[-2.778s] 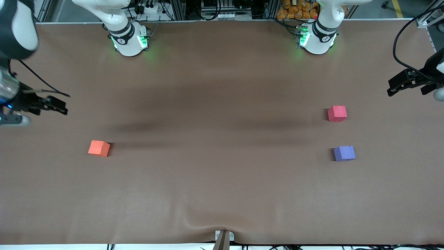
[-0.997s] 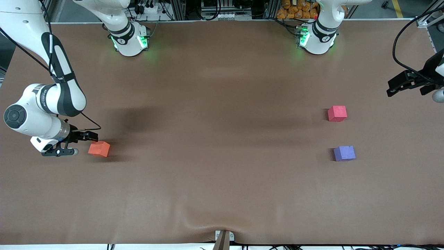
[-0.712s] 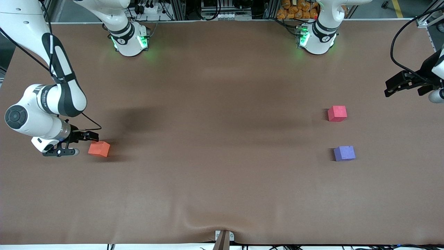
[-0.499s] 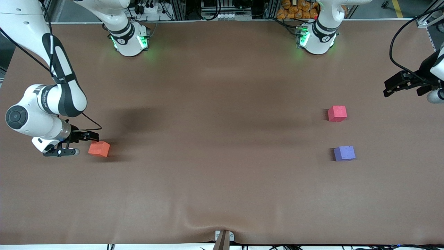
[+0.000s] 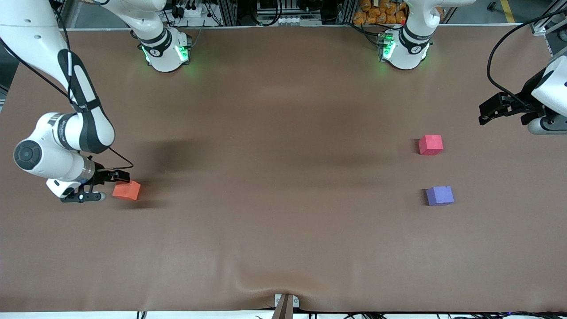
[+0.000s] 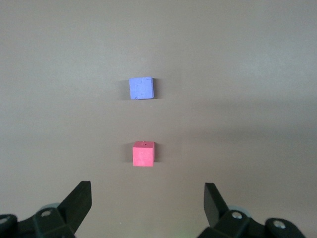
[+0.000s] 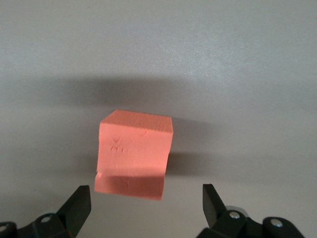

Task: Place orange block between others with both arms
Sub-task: 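Lower the open right gripper around the orange cube, then close the right gripper on the orange cube, then carry the orange cube with the right gripper toward the table middle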

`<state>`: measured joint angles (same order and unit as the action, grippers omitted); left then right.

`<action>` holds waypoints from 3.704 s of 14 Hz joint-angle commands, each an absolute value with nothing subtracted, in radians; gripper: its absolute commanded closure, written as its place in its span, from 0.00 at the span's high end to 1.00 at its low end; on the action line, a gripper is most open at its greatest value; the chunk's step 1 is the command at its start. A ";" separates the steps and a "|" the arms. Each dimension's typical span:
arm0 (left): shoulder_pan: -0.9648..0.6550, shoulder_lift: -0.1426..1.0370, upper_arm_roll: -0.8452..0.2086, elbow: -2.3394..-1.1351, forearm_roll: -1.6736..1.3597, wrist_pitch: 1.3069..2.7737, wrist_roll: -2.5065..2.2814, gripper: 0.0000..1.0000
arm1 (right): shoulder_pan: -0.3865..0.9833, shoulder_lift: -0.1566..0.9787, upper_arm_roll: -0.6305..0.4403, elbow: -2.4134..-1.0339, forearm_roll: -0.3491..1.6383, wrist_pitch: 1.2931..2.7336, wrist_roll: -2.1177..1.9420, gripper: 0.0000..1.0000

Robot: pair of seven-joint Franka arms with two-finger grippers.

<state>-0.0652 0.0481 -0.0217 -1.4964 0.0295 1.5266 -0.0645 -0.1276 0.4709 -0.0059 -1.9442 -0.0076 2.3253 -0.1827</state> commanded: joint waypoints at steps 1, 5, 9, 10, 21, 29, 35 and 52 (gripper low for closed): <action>-0.067 0.051 -0.021 -1.483 0.025 1.514 -0.060 1.00 | -0.121 0.538 0.003 -1.894 -0.009 2.347 -0.184 1.00; -0.058 0.045 -0.020 -1.482 0.025 1.514 -0.046 1.00 | -0.097 0.569 0.002 -1.894 0.031 2.372 -0.183 1.00; -0.051 0.031 -0.015 -1.479 0.026 1.514 -0.043 1.00 | -0.098 0.574 0.002 -1.893 0.032 2.385 -0.183 1.00; -0.051 0.031 -0.015 -1.479 0.028 1.514 -0.044 1.00 | -0.098 0.574 0.002 -1.891 0.032 2.385 -0.184 1.00; -0.011 0.020 -0.011 -1.480 0.015 1.505 -0.041 1.00 | -0.107 0.577 0.000 -1.868 0.018 2.385 -0.195 1.00; -0.005 0.020 -0.011 -1.482 0.014 1.499 -0.041 1.00 | -0.112 0.594 -0.002 -1.859 0.014 2.375 -0.198 0.05; -0.005 0.020 -0.012 -1.482 0.014 1.499 -0.044 1.00 | -0.097 0.552 -0.002 -1.858 0.014 2.324 -0.193 0.00; -0.005 0.021 -0.015 -1.483 0.011 1.499 -0.048 1.00 | 0.311 0.437 0.008 -1.749 0.071 2.148 -0.005 0.00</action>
<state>-0.0134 0.0314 -0.0111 -1.4855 0.0295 1.5124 -0.0642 0.2282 0.3865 0.0179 -1.8078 0.0539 2.1642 -0.0910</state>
